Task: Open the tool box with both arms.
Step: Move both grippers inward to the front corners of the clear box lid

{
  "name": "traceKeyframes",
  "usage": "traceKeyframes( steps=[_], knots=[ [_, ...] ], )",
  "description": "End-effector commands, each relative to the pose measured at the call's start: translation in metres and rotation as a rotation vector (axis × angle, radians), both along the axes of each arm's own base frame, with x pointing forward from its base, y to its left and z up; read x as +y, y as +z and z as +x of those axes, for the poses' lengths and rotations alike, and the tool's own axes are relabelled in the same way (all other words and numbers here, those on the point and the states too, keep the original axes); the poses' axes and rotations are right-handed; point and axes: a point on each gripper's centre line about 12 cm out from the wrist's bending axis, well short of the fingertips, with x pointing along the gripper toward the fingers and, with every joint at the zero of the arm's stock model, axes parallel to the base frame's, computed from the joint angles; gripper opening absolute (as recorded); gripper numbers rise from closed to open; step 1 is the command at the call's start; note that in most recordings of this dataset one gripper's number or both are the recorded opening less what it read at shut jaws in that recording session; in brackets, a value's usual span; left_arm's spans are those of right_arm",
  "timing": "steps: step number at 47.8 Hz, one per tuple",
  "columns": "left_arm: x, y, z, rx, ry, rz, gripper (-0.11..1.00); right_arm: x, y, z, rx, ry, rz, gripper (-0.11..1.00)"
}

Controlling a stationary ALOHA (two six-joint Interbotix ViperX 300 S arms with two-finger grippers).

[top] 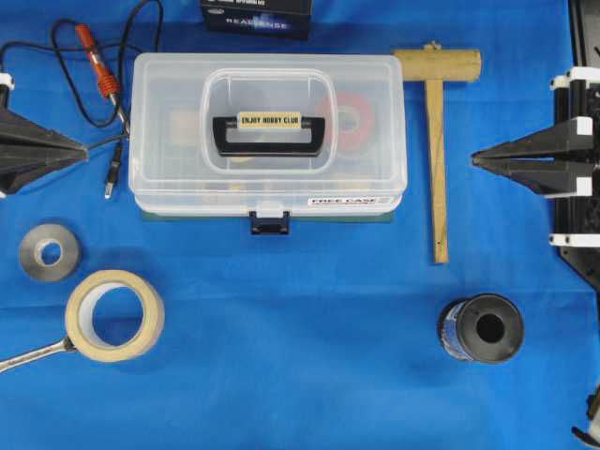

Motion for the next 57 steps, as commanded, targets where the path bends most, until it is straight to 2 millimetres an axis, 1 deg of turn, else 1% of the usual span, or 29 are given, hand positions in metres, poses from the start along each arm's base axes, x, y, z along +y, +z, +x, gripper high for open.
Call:
traceKeyframes(
  steps=[1,5,11,15,24,26,28,29,32,37,38,41,43,45,52,57],
  knots=[
    [0.001,0.005,0.003,0.009,0.007,-0.018,0.00,-0.001,0.009,0.004,-0.018,-0.004,0.006,0.00],
    [0.001,0.002,0.002,0.032,0.008,-0.015,0.00,-0.001,0.010,0.007,0.020,-0.003,0.009,0.00],
    [0.001,-0.001,0.002,0.065,0.006,-0.006,0.00,-0.001,0.007,0.012,0.113,-0.004,0.020,0.00],
    [0.001,-0.008,0.002,0.121,0.006,0.003,0.00,-0.001,0.005,0.015,0.176,-0.006,0.030,0.00],
    [0.000,-0.019,-0.001,0.222,0.002,0.007,0.01,-0.005,-0.007,0.019,0.295,-0.029,0.070,0.00],
    [0.000,-0.021,-0.001,0.238,0.001,0.004,0.03,-0.007,-0.010,0.020,0.318,-0.037,0.085,0.01],
    [0.000,-0.022,-0.001,0.253,0.001,0.001,0.09,-0.007,-0.013,0.021,0.334,-0.041,0.095,0.02],
    [0.000,-0.023,-0.002,0.261,-0.001,0.000,0.15,-0.007,-0.014,0.021,0.343,-0.042,0.100,0.05],
    [0.000,-0.027,-0.002,0.290,-0.002,0.001,0.32,-0.008,-0.019,0.022,0.372,-0.043,0.105,0.19],
    [-0.001,-0.038,-0.005,0.382,-0.005,0.001,0.63,-0.008,-0.031,0.024,0.444,-0.047,0.105,0.50],
    [0.000,-0.041,-0.006,0.408,-0.005,-0.001,0.70,-0.008,-0.034,0.024,0.464,-0.048,0.103,0.58],
    [-0.001,-0.047,-0.009,0.472,-0.008,-0.007,0.84,-0.008,-0.044,0.025,0.530,-0.050,0.106,0.74],
    [-0.001,-0.052,-0.011,0.514,-0.008,-0.019,0.90,-0.008,-0.048,0.027,0.558,-0.052,0.108,0.82],
    [-0.001,-0.055,-0.012,0.535,-0.004,-0.033,0.92,-0.008,-0.052,0.027,0.585,-0.053,0.107,0.86],
    [0.001,-0.061,-0.011,0.564,0.014,-0.066,0.92,-0.011,-0.060,0.030,0.631,-0.067,0.111,0.87],
    [0.015,-0.071,-0.010,0.603,0.088,-0.086,0.92,-0.022,-0.067,0.032,0.659,-0.114,0.120,0.87]
  ],
)
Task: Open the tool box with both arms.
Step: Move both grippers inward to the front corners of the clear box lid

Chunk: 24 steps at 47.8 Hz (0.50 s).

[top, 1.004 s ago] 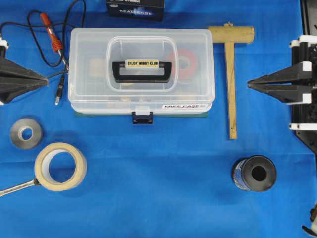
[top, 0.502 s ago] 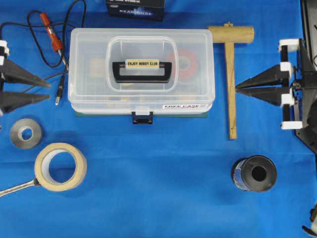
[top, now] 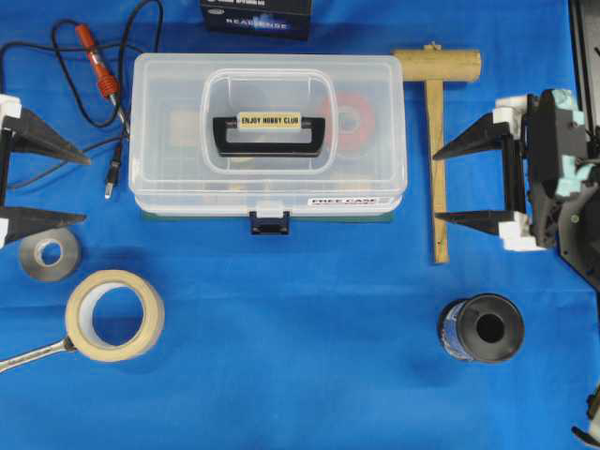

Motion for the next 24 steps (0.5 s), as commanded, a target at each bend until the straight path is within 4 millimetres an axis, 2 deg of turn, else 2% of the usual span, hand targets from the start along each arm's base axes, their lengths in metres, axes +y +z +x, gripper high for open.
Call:
traceKeyframes(
  steps=[1,11,24],
  knots=[
    [0.014,-0.006,0.003,0.032,0.071,0.000,0.92,-0.011,0.006,0.006,-0.003,-0.042,-0.006,0.87],
    [0.047,-0.030,0.004,0.158,0.226,-0.004,0.92,-0.032,-0.015,0.014,0.125,-0.114,-0.010,0.87],
    [0.056,-0.041,0.012,0.212,0.235,0.020,0.92,-0.040,-0.028,0.032,0.207,-0.117,-0.020,0.87]
  ],
)
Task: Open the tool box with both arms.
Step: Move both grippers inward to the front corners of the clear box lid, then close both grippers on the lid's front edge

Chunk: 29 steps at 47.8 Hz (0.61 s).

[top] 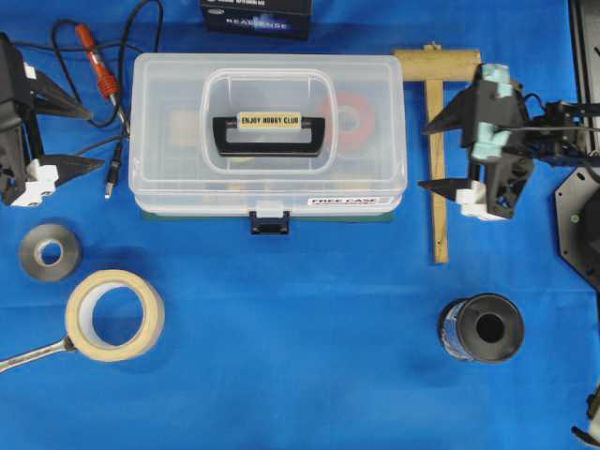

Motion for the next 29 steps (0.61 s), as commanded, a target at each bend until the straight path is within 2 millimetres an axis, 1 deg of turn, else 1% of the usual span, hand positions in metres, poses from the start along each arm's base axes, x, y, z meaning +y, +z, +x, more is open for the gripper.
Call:
traceKeyframes(
  steps=[1,11,19,29],
  knots=[
    [0.003,0.006,0.008,-0.019,0.001,0.011,0.92,-0.003,0.007,0.010,-0.014,0.005,-0.014,0.87],
    [0.004,0.009,0.016,-0.058,-0.006,0.021,0.92,-0.004,0.008,0.013,-0.021,0.007,-0.018,0.87],
    [-0.002,0.012,0.028,-0.093,-0.048,0.032,0.92,-0.004,0.010,0.015,-0.026,0.006,-0.017,0.87],
    [0.000,0.007,0.043,-0.058,-0.050,0.020,0.92,-0.005,0.013,0.023,-0.052,0.007,-0.022,0.87]
  ],
)
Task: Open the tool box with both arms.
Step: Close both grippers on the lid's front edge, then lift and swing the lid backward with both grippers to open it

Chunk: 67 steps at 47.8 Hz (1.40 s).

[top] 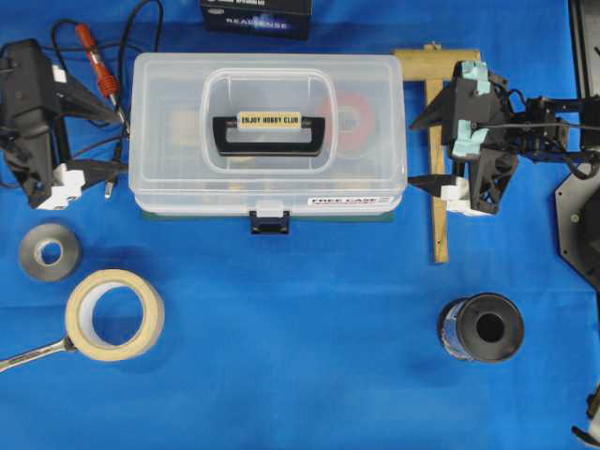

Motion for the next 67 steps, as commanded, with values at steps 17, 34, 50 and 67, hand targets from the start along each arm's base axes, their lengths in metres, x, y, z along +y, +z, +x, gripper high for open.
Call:
traceKeyframes(
  steps=[17,34,50,67],
  knots=[
    [0.006,0.008,0.027,-0.003,-0.003,0.001,0.92,-0.004,0.016,0.018,-0.066,0.003,-0.016,0.87],
    [0.006,0.017,0.028,-0.035,-0.001,0.006,0.92,-0.005,0.026,0.023,-0.089,0.005,-0.023,0.87],
    [0.006,0.036,0.033,-0.090,-0.009,0.020,0.92,-0.004,0.051,0.018,-0.155,0.015,-0.050,0.87],
    [0.006,0.068,0.028,-0.198,-0.004,0.051,0.92,-0.006,0.073,0.009,-0.236,0.011,-0.083,0.87]
  ],
)
